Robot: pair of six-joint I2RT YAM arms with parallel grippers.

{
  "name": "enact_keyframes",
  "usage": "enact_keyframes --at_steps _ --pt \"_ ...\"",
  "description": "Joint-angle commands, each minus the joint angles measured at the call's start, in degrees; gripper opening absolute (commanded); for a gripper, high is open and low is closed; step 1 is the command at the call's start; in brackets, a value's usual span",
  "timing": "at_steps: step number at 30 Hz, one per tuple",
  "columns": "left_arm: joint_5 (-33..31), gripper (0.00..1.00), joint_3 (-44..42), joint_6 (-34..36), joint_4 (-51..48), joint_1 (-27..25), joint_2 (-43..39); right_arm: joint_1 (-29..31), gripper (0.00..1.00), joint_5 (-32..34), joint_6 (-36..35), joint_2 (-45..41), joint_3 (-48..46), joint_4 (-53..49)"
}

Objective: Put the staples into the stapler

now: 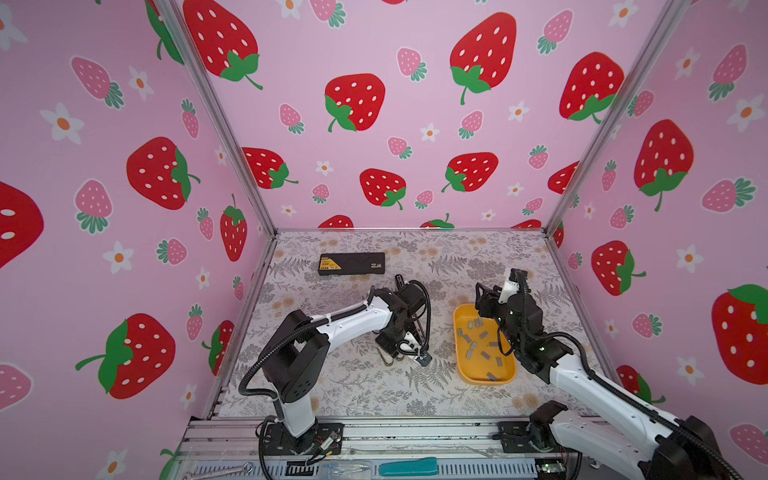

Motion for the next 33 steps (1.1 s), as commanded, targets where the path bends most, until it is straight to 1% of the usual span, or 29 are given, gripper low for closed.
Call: enact_keyframes --at_steps 1,10,19,24,28,33 --pt "-0.40 0.53 -0.47 1.23 -1.27 -0.64 1.25 -0.29 0.58 -0.58 0.73 0.32 0.64 0.25" --pt "-1.05 0.51 -0.26 1.49 -2.29 -1.04 3.67 -0.31 0.59 -0.28 0.69 -0.15 0.63 -0.17" --pt "-1.94 0.44 0.15 1.43 -2.20 -1.36 4.18 -0.33 0.60 0.05 0.82 -0.35 0.46 0.00" --pt "-1.84 0.38 0.38 1.29 -1.96 -1.41 3.91 -0.29 0.61 0.30 1.08 -0.99 0.11 0.22" --pt "-1.58 0.34 1.09 0.04 -1.82 -1.33 4.24 -0.29 0.61 0.21 1.17 -1.05 0.02 0.09" --pt "-1.74 0.23 1.77 -0.42 -2.38 -1.32 4.88 -0.29 0.61 0.49 1.14 -2.03 -0.24 0.16"
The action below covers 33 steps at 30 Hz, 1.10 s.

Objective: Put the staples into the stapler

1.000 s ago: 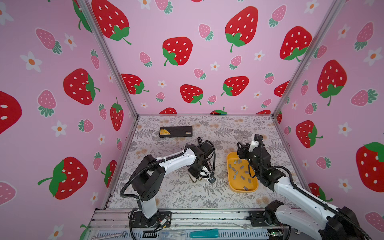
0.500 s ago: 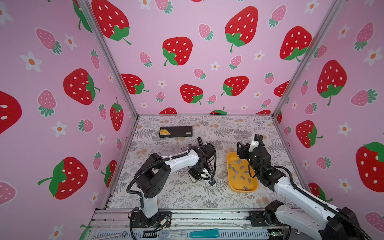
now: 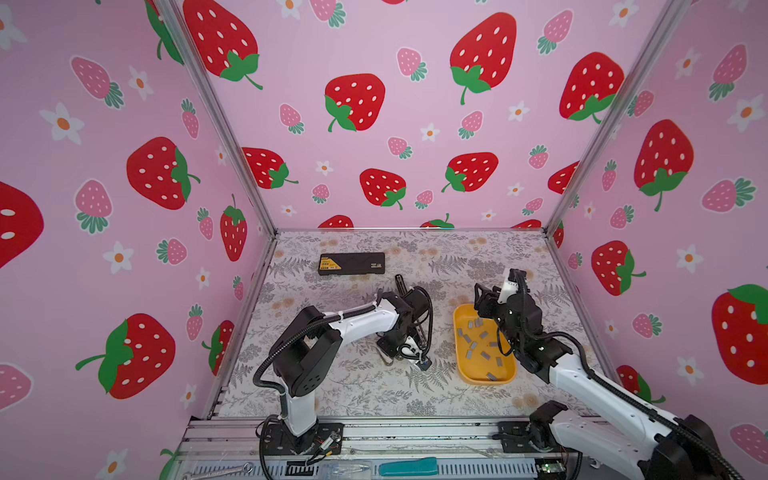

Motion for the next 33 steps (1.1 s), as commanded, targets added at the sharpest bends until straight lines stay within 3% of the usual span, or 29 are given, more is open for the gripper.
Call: enact_keyframes --at_steps 1,3,5,8,12,17,20,24,28,33 --pt "0.74 0.19 1.99 0.12 -2.12 -0.17 1.04 -0.29 0.61 0.86 0.99 -1.53 -0.38 0.59" --pt "0.82 0.13 2.33 -0.51 -1.94 -0.20 0.73 -0.29 0.61 0.68 0.96 -1.37 -0.42 0.67" --pt "0.75 0.00 3.17 -1.40 -2.25 -0.06 -0.02 -0.30 0.61 1.05 1.01 -1.48 -0.33 0.32" --pt "1.68 0.00 5.32 -4.65 -2.79 0.58 -2.80 -0.31 0.62 1.59 0.96 -2.45 -0.50 0.22" --pt "1.25 0.00 8.75 -14.72 0.35 1.92 -7.75 -0.29 0.62 1.17 1.09 -4.89 -1.19 1.12" --pt "0.77 0.00 10.37 -18.63 0.46 2.90 -12.18 -0.29 0.64 -0.25 -0.10 -6.12 -1.45 1.61" --pt "1.44 0.00 10.54 -22.19 3.54 3.69 -14.46 -0.21 0.64 -4.35 -1.54 -6.55 -1.85 3.51" --pt "4.70 0.00 9.12 -24.59 7.11 4.31 -18.06 -0.14 0.64 -15.51 -4.14 -5.88 -2.51 9.03" --pt "3.93 0.00 4.51 -26.07 14.77 4.49 -22.41 0.88 0.63 -24.55 -5.22 -4.10 -2.36 13.28" --pt "4.89 0.00 0.07 -26.42 20.56 4.59 -26.37 3.16 0.64 -31.83 -5.46 -0.06 -2.01 18.04"
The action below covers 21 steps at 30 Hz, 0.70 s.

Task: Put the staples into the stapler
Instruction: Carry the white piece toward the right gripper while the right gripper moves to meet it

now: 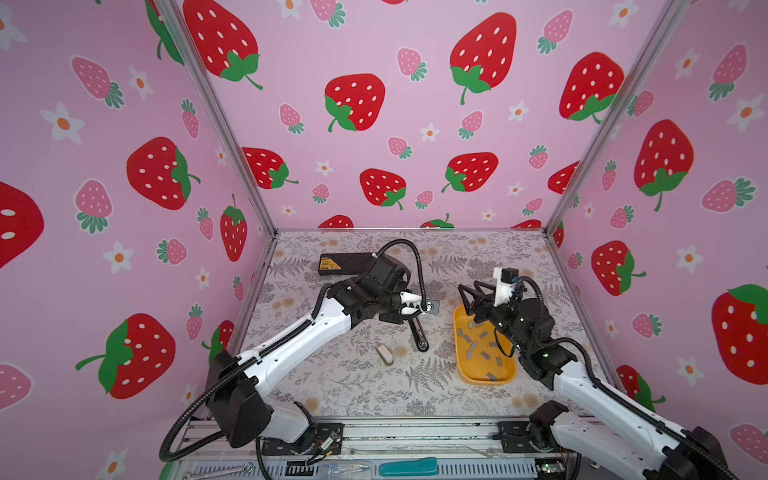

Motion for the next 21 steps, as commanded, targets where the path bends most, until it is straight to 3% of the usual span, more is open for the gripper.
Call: enact_keyframes --at_steps 1,5,21 --pt "3.58 0.00 -1.27 -1.05 5.06 0.31 -1.70 1.68 0.64 -9.54 -1.16 3.10 0.47 5.84" --pt "7.63 0.00 0.19 -1.48 3.35 0.75 -1.30 3.53 0.63 -12.19 -2.07 7.40 2.85 5.46" --pt "10.60 0.00 -3.48 -0.44 7.26 0.81 -3.67 6.91 0.58 -9.61 -2.80 14.29 6.22 3.05"
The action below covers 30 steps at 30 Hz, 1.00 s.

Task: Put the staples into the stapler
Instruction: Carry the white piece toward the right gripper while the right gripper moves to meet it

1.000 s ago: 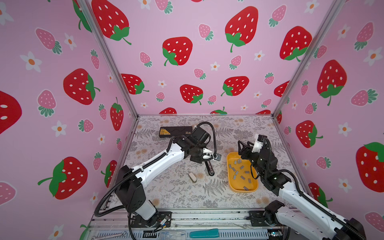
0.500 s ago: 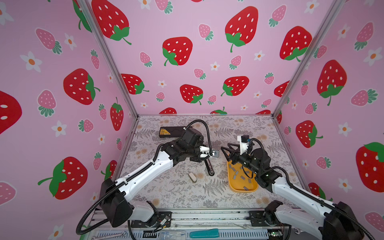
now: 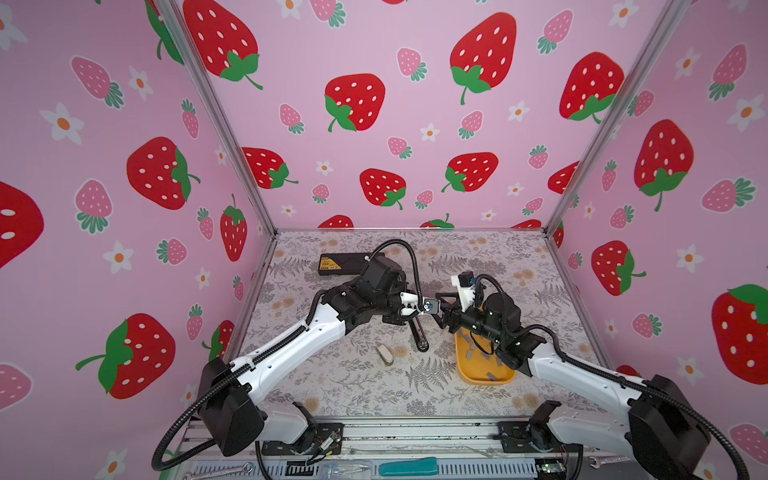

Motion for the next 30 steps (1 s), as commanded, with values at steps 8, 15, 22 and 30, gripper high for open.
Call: enact_keyframes --at_steps 8,15,22,30 --pt "4.25 0.00 -1.42 1.66 2.42 0.11 -2.48 0.26 0.54 2.59 -0.06 2.07 2.57 -1.02" --pt "4.98 0.00 -1.86 1.52 3.30 0.08 -3.33 0.26 0.49 4.78 -0.16 2.56 3.15 -2.79" --pt "6.43 0.00 -3.06 1.48 5.06 0.09 -4.32 0.26 0.46 5.93 0.18 3.90 3.80 -3.90" --pt "8.95 0.00 -3.44 -0.08 6.76 0.69 -5.11 0.19 0.44 5.49 0.70 5.73 4.16 -3.73"
